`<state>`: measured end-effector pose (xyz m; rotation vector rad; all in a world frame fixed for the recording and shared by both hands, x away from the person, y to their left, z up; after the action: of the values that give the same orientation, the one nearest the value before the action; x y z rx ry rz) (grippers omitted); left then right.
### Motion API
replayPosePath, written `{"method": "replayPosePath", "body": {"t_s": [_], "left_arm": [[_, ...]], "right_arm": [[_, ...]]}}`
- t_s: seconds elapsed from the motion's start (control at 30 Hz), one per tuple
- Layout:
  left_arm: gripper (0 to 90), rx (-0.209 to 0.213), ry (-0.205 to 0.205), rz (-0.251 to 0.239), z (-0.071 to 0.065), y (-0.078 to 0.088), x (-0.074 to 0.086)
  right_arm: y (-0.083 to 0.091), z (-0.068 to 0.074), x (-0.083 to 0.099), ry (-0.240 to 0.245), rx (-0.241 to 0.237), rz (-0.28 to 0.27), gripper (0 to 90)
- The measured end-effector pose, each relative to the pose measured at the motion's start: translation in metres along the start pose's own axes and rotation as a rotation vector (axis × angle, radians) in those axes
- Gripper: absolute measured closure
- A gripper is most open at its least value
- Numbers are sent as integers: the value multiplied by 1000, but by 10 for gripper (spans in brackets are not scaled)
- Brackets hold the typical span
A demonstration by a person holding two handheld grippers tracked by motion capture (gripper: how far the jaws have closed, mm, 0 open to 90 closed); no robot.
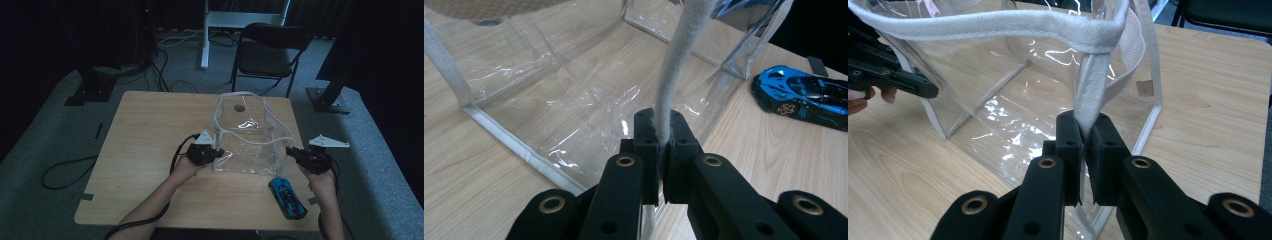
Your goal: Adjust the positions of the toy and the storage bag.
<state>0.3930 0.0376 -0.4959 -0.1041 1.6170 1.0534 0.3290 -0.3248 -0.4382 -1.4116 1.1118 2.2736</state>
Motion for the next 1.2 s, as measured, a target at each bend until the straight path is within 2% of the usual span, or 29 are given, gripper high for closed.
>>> {"method": "replayPosePath", "body": {"t_s": [0.13, 0.3, 0.47, 0.57, 0.67, 0.77, 0.83, 0.87, 0.93, 0.97, 1.0, 1.03, 1.07, 1.13, 1.2], "left_arm": [[873, 16, 11, -4, 1, -1, 0], [868, 14, 11, -4, 1, -2, 0], [790, 13, 31, -18, 1, -3, 0], [777, 2, 16, -26, 0, -3, -2], [670, 21, 29, -48, 0, -1, -5], [540, 20, 29, -66, -2, 0, -7], [435, -1, 16, -56, -3, 0, -9], [398, -11, 13, -56, -3, 0, -9], [327, -39, 22, -53, -5, 0, -9], [263, -39, 22, -53, -5, 0, -9], [263, -39, 22, -53, -5, 0, -9], [214, -35, 5, -23, -8, 0, -10], [179, -24, 17, -20, -8, 1, -10], [167, -12, 29, -28, -9, 3, -11], [101, -1, 34, -28, -8, 6, -12]], "right_arm": [[1, 0, 1, -4, -3, -1, 843], [0, 2, 0, -2, 4, 3, 839], [1, 0, 2, -17, -8, -12, 821], [1, -1, 3, -27, -20, -20, 778], [-2, -1, 4, -17, -44, -4, 630], [-5, 1, 7, -2, -57, 11, 532], [-7, 1, 8, -2, -48, 24, 506], [-8, 0, 9, -11, -51, 18, 464], [-9, -2, 11, -41, -68, -2, 452], [-9, -2, 11, -41, -68, -2, 452], [-9, -3, 11, -45, -82, -9, 452], [-10, -2, 13, -36, -89, -24, 397], [-11, -1, 14, -30, -79, -29, 360], [-13, 2, 13, -23, -59, 16, 344], [-13, 4, 13, -29, -69, 16, 274]]}}
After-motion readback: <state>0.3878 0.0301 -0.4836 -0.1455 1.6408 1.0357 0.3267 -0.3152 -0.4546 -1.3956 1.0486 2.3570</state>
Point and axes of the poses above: each handheld gripper's, and its own axes: y roughly backward along the jaws, x roughly out of its underside, z roughly to its left, the point moved 1 cm from there along -y, roughly forward along the jaws, and after that the axes turned 14 degrees about -x, right-handed, at the moved point
